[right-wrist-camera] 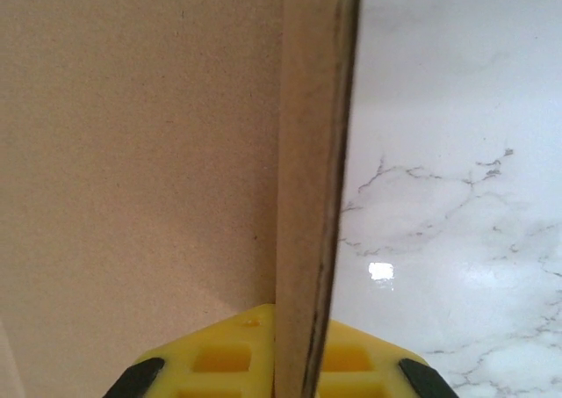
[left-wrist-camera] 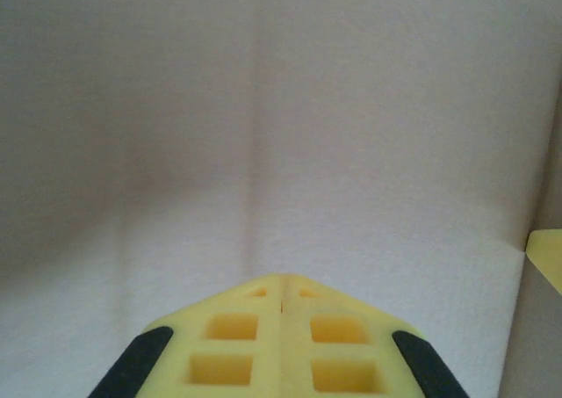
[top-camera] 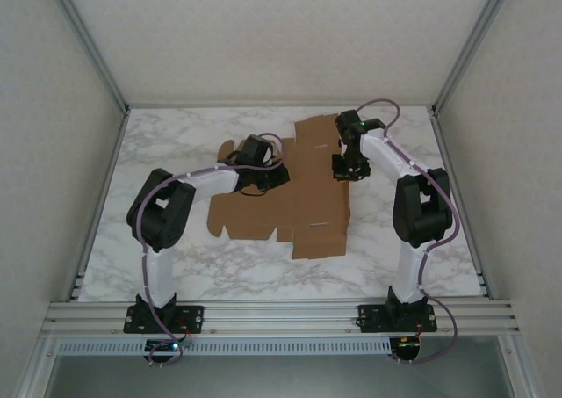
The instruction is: Fold the paper box
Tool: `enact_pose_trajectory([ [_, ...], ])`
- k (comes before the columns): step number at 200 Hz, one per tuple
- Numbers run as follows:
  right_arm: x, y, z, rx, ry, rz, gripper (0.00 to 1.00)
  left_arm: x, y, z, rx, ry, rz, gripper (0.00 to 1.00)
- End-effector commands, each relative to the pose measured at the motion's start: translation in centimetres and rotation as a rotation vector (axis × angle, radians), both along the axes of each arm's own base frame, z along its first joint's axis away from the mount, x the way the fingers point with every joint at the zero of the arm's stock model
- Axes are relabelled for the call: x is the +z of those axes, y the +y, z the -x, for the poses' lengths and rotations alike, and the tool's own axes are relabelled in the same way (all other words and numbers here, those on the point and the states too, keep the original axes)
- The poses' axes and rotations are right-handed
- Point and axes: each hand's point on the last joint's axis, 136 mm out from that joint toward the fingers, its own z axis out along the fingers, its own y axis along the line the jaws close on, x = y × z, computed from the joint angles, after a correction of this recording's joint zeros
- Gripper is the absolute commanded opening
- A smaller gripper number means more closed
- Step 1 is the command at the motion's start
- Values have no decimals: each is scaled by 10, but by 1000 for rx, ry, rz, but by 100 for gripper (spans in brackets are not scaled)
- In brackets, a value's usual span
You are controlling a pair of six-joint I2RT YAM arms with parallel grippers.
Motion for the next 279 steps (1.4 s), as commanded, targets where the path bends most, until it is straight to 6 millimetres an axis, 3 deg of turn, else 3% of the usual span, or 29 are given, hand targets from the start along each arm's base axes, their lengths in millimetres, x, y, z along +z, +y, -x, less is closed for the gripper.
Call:
enact_pose_trajectory([
  [1, 10, 1, 2, 38, 6, 16, 9, -7, -10, -8, -2, 25, 39, 1],
  [22, 13, 8, 3, 45, 15, -23, 10, -25, -9, -8, 10, 61, 26, 0],
  [64, 28, 43, 8, 78, 24, -232, 13, -51, -8, -1, 26, 119, 40, 0],
  [107, 52, 77, 7, 77, 22, -470, 15, -63, 5, 2, 71, 152, 35, 0],
  [128, 51, 72, 3, 64, 15, -442, 13, -54, 8, 0, 76, 133, 36, 0],
  [172, 38, 36, 3, 61, 18, -211, 10, -32, 23, -4, 86, 77, -47, 0],
  [213, 31, 27, 7, 69, 34, -158, 10, -32, 34, -7, 93, 82, -91, 0],
  [249, 33, 32, 7, 73, 35, -189, 12, -44, 30, -2, 78, 118, -74, 0],
  [279, 48, 64, 11, 91, 44, -386, 19, -56, 27, 2, 71, 142, -79, 0],
])
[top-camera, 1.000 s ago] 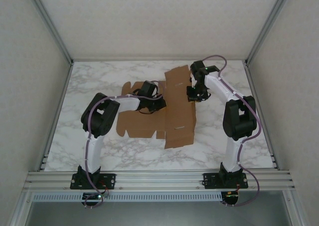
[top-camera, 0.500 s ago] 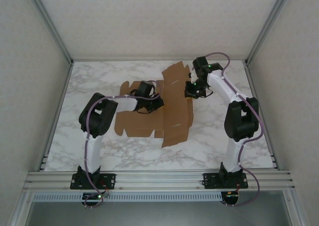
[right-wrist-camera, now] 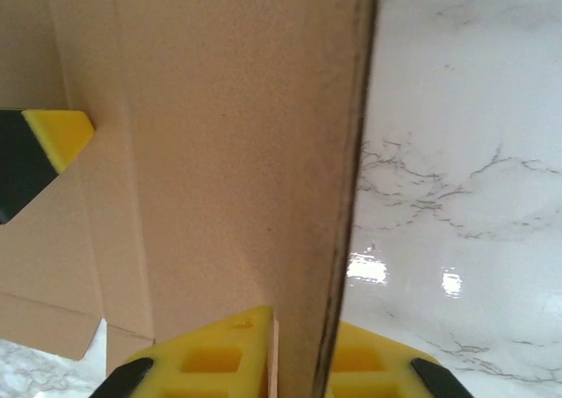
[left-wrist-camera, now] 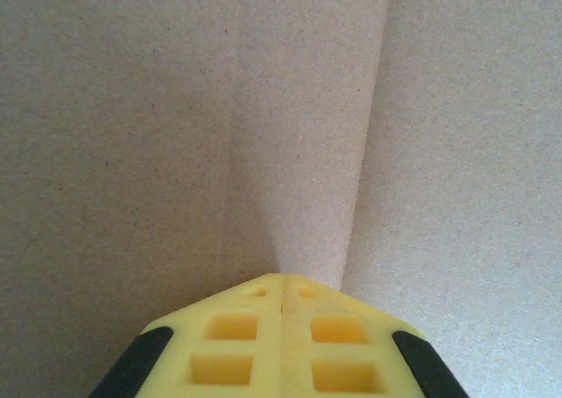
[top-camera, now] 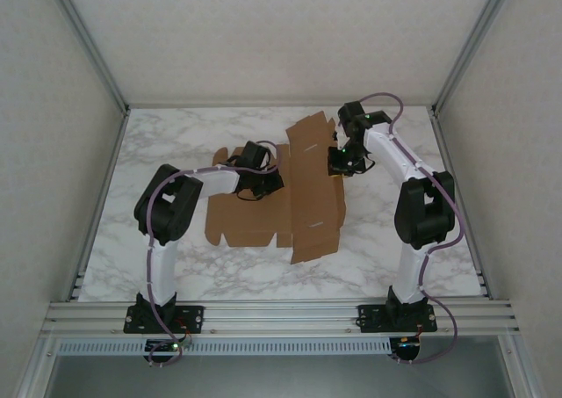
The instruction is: Fold the paper box
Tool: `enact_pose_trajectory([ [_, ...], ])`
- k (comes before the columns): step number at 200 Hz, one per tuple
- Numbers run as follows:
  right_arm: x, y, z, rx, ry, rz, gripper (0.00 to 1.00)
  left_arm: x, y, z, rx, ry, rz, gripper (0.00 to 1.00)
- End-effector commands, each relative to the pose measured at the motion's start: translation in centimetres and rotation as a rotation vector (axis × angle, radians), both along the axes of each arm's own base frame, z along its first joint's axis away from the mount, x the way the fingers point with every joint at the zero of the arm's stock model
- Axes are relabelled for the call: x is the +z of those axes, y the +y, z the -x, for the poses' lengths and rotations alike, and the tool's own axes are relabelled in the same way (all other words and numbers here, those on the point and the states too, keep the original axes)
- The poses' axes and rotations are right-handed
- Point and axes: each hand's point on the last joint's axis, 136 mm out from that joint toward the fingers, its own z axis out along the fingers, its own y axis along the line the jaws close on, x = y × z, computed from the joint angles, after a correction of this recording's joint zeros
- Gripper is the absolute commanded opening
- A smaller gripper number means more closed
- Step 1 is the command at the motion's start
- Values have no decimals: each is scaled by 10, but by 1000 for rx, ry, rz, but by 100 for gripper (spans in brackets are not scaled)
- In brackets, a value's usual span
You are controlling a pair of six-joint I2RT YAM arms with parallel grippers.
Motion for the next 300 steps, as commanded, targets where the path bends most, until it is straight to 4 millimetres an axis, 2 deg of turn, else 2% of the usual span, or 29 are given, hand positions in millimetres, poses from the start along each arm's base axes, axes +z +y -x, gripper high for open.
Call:
enact_pose_trajectory([
  [1, 16, 29, 3, 27, 13, -166, 19, -11, 0, 3, -11, 32, -14, 0],
  [23, 34, 53, 6, 31, 24, -333, 34, -12, 3, 4, -7, 34, -25, 0],
  [37, 45, 69, 9, 35, 33, -456, 47, -13, 5, 4, -3, 34, -27, 0],
  [55, 54, 89, 11, 44, 68, -609, 57, -15, 7, 6, 1, 42, -29, 0],
  [102, 50, 115, 12, 57, 76, -711, 71, -20, 12, 8, 21, 53, -20, 0],
  [162, 33, 138, 9, 68, 73, -681, 83, -18, 9, 12, 40, 72, 57, 0],
  [191, 29, 155, 9, 90, 65, -700, 98, -16, 3, 15, 49, 86, 122, 0],
  [254, 26, 178, 2, 79, 23, -825, 99, -8, -11, 23, 67, 113, 289, 0],
  [300, 9, 197, 3, 85, 35, -867, 99, -8, -14, 23, 77, 122, 336, 0],
])
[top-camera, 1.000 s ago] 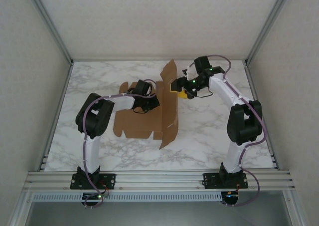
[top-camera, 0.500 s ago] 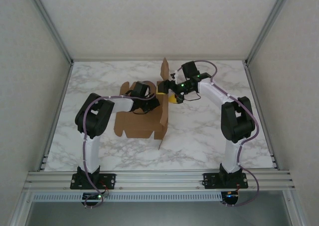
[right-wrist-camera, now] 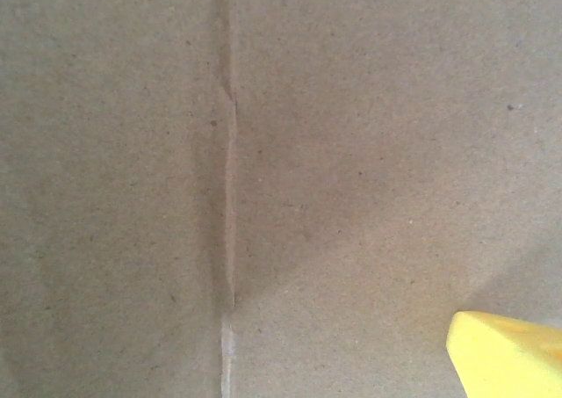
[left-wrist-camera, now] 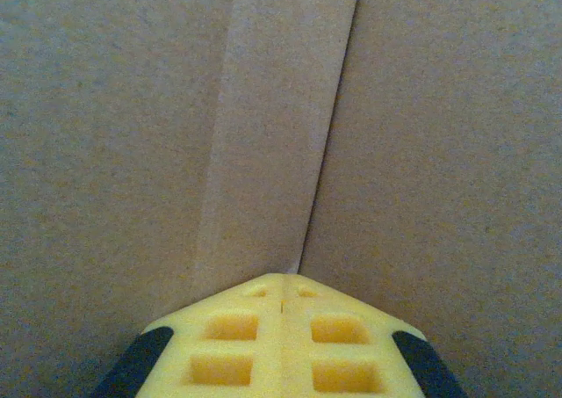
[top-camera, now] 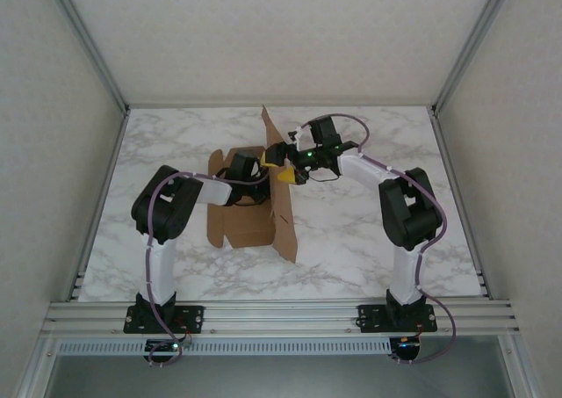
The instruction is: Fold the paper box
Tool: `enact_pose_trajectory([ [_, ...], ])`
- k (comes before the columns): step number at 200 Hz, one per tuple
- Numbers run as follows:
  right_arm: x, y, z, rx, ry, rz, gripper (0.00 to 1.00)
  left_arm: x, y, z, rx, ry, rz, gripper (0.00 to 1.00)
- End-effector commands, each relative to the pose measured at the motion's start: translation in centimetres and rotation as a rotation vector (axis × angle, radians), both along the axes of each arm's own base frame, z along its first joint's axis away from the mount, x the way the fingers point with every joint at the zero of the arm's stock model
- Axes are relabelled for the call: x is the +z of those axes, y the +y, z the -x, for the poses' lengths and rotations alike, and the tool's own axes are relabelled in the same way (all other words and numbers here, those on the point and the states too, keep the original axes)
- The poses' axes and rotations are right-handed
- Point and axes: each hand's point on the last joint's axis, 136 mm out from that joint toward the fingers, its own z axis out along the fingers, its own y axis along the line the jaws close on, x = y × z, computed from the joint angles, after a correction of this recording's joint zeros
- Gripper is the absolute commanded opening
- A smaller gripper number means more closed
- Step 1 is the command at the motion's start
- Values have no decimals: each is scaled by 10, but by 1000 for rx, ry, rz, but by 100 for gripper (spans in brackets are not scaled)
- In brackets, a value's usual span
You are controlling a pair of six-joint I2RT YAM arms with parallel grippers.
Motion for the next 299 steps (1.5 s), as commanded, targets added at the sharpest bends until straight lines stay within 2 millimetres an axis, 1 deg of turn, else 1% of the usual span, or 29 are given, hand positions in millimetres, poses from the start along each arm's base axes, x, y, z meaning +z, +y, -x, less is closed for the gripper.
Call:
enact_pose_trajectory([
  [1, -18, 15, -7, -8, -12, -33, 99, -9, -9, 18, -37, 67, 45, 0],
  [33, -40, 21, -2, 2, 22, -21, 99, -15, -4, 19, -25, 82, 36, 0],
  [49, -46, 22, -1, 4, 33, -13, 99, -17, -1, 19, -19, 87, 33, 0],
  [59, -42, 21, -1, 7, 22, -15, 99, -17, 0, 18, -18, 88, 31, 0],
  [77, -29, 19, -2, 12, -19, -2, 99, -16, 1, 17, -17, 84, 25, 0],
  [91, -20, 12, -4, 4, -48, 30, 99, -15, 3, 16, -17, 80, 10, 0],
  [101, -14, 5, -7, -10, -69, 43, 99, -11, 3, 13, -19, 58, 4, 0],
  [104, -12, 3, -8, -13, -72, 48, 99, -13, 5, 16, -19, 75, -7, 0],
  [113, -6, -4, -10, -27, -89, 59, 99, -13, 5, 16, -20, 76, -13, 0],
  [128, -1, -15, -12, -39, -101, 71, 99, -11, 5, 17, -23, 73, -10, 0],
  [154, 4, -21, -8, -29, -95, 52, 99, -7, 2, 19, -28, 67, 10, 0],
  [163, 1, -24, -7, -34, -96, 66, 99, -6, 1, 21, -29, 74, 13, 0],
  [169, -2, -26, -6, -38, -94, 79, 99, -1, -2, 19, -32, 49, 30, 0],
  [189, -17, -36, -4, -47, -79, 144, 99, 7, -5, 20, -42, 31, 36, 0],
  [205, -23, -38, -1, -42, -72, 161, 99, 8, -5, 21, -48, 21, 33, 0],
  [239, -32, -35, 2, -37, -37, 131, 99, -5, -2, 23, -36, 56, 30, 0],
  [255, -40, -32, 3, -38, -10, 120, 99, -6, -1, 23, -34, 57, 28, 0],
  [279, -52, -30, 5, -30, 10, 140, 98, -9, 4, 21, -27, 61, 3, 0],
  [291, -52, -32, 6, -31, 3, 157, 98, -8, 8, 20, -19, 63, -2, 0],
  [299, -49, -35, 3, -37, -19, 173, 98, -7, 13, 20, -13, 71, -16, 0],
])
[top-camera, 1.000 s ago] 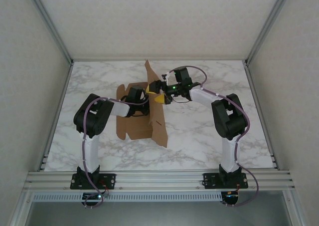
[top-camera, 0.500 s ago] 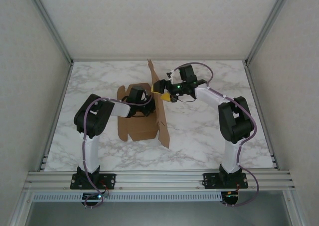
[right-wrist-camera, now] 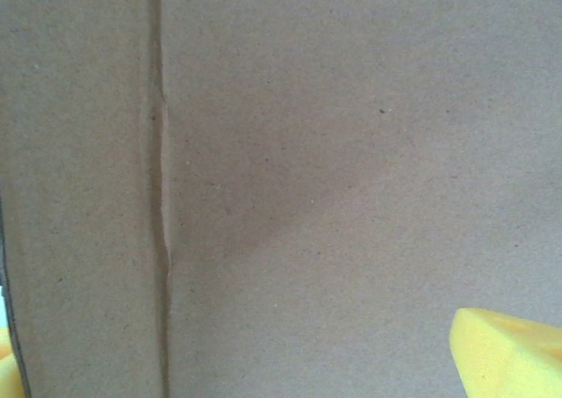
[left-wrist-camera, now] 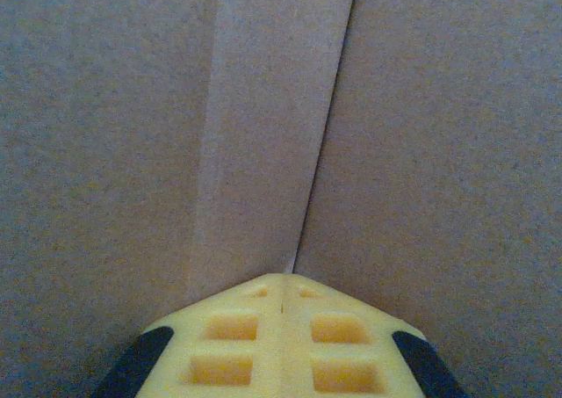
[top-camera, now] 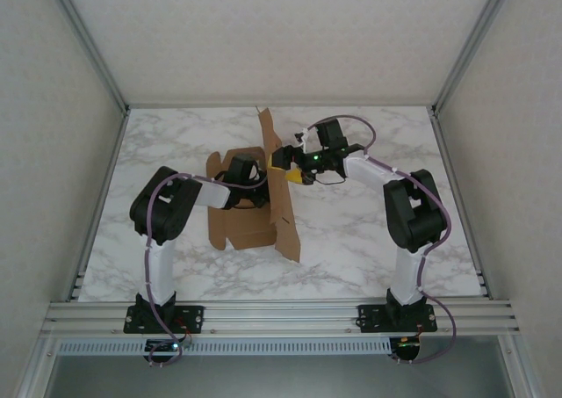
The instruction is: Fold the paper box
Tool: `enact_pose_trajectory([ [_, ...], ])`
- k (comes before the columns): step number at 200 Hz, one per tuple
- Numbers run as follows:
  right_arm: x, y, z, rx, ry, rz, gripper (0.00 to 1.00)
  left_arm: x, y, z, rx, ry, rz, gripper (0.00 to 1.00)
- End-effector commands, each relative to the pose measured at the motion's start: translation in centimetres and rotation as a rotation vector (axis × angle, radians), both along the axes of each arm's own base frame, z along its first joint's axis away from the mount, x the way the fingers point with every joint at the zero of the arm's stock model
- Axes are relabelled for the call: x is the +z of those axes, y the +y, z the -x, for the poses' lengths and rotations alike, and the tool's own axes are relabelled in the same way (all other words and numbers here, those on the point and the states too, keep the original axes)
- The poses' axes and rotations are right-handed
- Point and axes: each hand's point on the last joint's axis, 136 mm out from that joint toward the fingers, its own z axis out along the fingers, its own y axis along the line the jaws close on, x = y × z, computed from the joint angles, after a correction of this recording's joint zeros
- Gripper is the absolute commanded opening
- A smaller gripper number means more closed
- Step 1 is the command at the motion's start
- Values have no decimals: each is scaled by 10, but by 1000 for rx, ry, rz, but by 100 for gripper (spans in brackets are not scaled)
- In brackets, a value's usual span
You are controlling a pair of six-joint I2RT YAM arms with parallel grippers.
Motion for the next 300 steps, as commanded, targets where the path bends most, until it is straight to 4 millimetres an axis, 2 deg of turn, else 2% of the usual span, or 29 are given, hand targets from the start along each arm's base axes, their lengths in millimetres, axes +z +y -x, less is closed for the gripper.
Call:
enact_pose_trajectory([
  [1, -36, -12, 6, -26, 56, 113, 98, -7, 13, 9, 7, 52, -49, 0],
  [15, -26, -21, 1, -46, 20, 144, 98, 0, 21, 5, 14, 36, -80, 0],
  [38, -9, -46, -10, -91, -56, 268, 98, 14, 32, 0, 27, 7, -117, 0],
  [61, 5, -69, -13, -97, -129, 413, 97, 22, 33, 0, 23, -7, -121, 0],
  [80, 15, -80, -14, -92, -170, 483, 92, 19, 32, 2, 17, -6, -121, 0],
  [98, 25, -81, -13, -79, -194, 490, 81, 14, 31, 2, 14, 1, -122, 0],
  [138, 38, -93, -18, -99, -245, 559, 39, 12, 24, 3, 2, 0, -121, 0],
  [157, 32, -106, -22, -99, -248, 658, 32, 20, 21, 1, -6, -18, -122, 0],
  [183, 15, -130, -25, -78, -239, 836, 18, 36, 22, -3, -9, -58, -138, 0],
  [203, 5, -138, -27, -35, -263, 969, 8, 48, 23, -4, -10, -78, -136, 0],
  [223, 1, -136, -28, 23, -314, 1084, 0, 63, 27, -4, -7, -110, -146, 1],
  [240, 4, -138, -34, 44, -386, 1201, 0, 77, 39, -2, 9, -133, -173, 1],
  [259, 14, -144, -45, 62, -495, 1383, 0, 96, 63, 0, 74, -167, -226, 2],
  [281, 28, -141, -60, 75, -631, 1566, 0, 120, 103, 3, 196, -207, -288, 5],
  [300, 37, -130, -70, 116, -766, 1726, 0, 138, 143, 8, 338, -232, -331, 7],
])
